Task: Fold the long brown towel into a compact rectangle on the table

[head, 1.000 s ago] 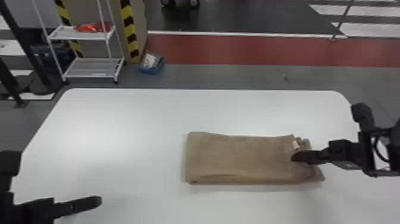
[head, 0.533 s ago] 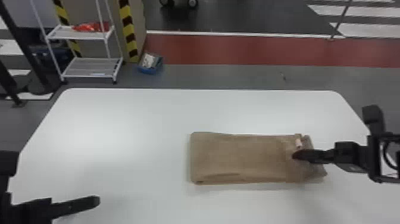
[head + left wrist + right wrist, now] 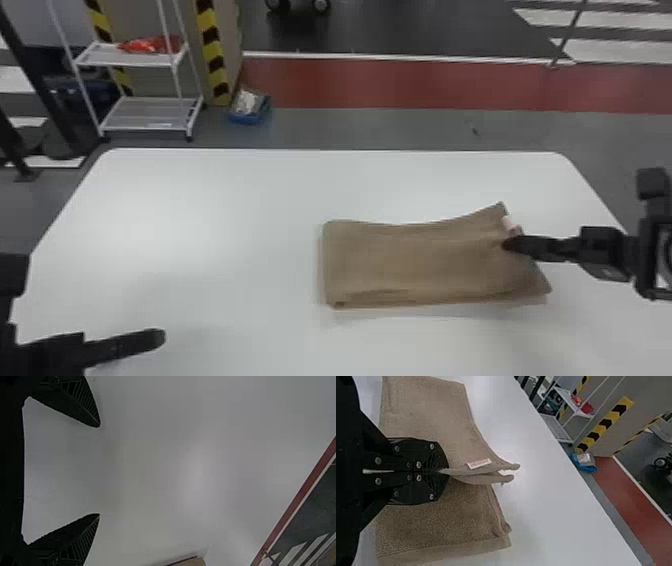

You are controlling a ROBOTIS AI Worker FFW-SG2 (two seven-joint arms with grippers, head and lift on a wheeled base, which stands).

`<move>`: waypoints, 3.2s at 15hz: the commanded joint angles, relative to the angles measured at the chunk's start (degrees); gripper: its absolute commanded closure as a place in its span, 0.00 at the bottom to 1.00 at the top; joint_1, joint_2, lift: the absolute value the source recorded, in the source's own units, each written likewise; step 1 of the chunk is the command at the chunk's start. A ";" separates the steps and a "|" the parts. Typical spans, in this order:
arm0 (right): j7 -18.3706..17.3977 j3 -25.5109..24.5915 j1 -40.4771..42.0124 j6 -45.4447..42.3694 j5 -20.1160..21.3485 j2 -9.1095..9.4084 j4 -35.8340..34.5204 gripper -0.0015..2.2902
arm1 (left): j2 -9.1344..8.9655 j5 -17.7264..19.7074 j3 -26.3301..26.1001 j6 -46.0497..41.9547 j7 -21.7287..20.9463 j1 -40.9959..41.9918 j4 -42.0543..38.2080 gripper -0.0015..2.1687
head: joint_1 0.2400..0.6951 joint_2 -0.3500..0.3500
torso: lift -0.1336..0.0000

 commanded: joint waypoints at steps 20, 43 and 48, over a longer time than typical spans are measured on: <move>-0.32 -5.35 0.29 0.12 -1.52 -3.16 2.16 0.51 | 0.80 0.85 0.48 -2.17 -0.28 -0.35 1.68 0.04 | 1.00 0.40 | 0.08; -0.76 -6.67 -2.61 0.12 -1.08 -6.15 5.33 0.51 | 1.15 0.41 0.66 -2.34 -0.54 -0.70 2.83 0.04 | 1.00 0.33 | 0.08; -1.20 -1.74 -3.84 0.12 3.23 -5.27 12.97 0.51 | 1.15 0.76 0.92 -2.87 -0.72 -0.09 2.74 0.04 | 1.00 0.30 | 0.08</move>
